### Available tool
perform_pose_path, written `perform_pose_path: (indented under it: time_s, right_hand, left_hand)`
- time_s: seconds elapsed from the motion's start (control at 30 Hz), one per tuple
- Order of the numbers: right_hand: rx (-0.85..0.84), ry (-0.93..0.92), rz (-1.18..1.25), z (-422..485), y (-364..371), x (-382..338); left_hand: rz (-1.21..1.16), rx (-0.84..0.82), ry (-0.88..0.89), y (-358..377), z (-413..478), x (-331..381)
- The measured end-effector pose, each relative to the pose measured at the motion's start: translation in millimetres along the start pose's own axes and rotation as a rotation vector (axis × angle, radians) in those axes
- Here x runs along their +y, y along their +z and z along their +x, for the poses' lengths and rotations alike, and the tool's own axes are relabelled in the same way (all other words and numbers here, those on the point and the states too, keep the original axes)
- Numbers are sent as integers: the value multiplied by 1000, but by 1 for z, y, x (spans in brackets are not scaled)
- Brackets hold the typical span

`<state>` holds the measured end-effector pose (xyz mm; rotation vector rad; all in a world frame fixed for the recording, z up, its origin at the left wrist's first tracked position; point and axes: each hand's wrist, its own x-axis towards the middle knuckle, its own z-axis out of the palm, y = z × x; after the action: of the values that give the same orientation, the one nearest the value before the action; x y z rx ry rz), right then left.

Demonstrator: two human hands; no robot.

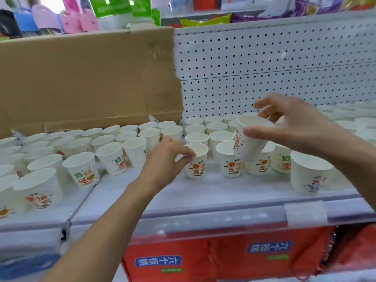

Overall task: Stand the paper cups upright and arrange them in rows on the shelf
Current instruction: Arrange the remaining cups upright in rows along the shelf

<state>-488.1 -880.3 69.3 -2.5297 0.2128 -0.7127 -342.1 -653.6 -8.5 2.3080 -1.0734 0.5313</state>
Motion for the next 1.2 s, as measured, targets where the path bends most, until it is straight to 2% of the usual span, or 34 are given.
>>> perform_pose_path:
  time_s: [0.27, 0.67, 0.83, 0.93, 1.0, 1.2]
  right_hand:
    - [-102, -4, -141, -26, -11, 18]
    - [-51, -74, -618, -46, 16, 37]
    - [-139, -105, -523, -39, 9, 45]
    - [-235, -122, -409, -37, 0, 46]
    - [-292, -128, -365, -36, -6, 47]
    - [-393, -322, -283, -35, -18, 52]
  left_hand:
    - [59, 1, 16, 4, 1, 11]
    - [90, 15, 3, 8, -6, 29]
    - [71, -1, -20, 10, -6, 36]
    - [45, 85, 16, 10, -8, 45]
    - [-27, 138, 104, 14, -8, 61]
    - [-115, -59, 322, 43, 2, 98]
